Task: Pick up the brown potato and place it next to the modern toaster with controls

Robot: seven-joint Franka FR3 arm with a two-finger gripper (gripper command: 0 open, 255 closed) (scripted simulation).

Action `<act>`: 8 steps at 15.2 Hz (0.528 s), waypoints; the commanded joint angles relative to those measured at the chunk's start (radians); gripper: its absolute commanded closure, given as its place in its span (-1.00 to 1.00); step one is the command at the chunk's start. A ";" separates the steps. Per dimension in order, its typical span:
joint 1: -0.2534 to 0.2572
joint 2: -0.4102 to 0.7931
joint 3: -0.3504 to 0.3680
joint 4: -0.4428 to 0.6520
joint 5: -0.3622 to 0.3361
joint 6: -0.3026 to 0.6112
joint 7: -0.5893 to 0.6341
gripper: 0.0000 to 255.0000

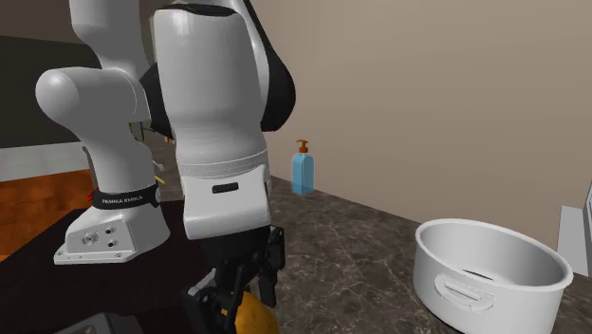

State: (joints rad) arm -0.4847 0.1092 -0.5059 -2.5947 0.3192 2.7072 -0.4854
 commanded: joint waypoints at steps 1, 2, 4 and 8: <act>-0.006 0.032 0.017 0.000 0.052 0.024 -0.038 1.00; -0.012 0.049 0.028 0.003 0.080 0.035 -0.058 1.00; -0.027 0.084 0.053 0.010 0.134 0.056 -0.100 1.00; -0.065 0.152 0.112 0.027 0.239 0.096 -0.181 1.00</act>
State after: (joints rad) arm -0.5377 0.2408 -0.4067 -2.5644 0.5330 2.7946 -0.6440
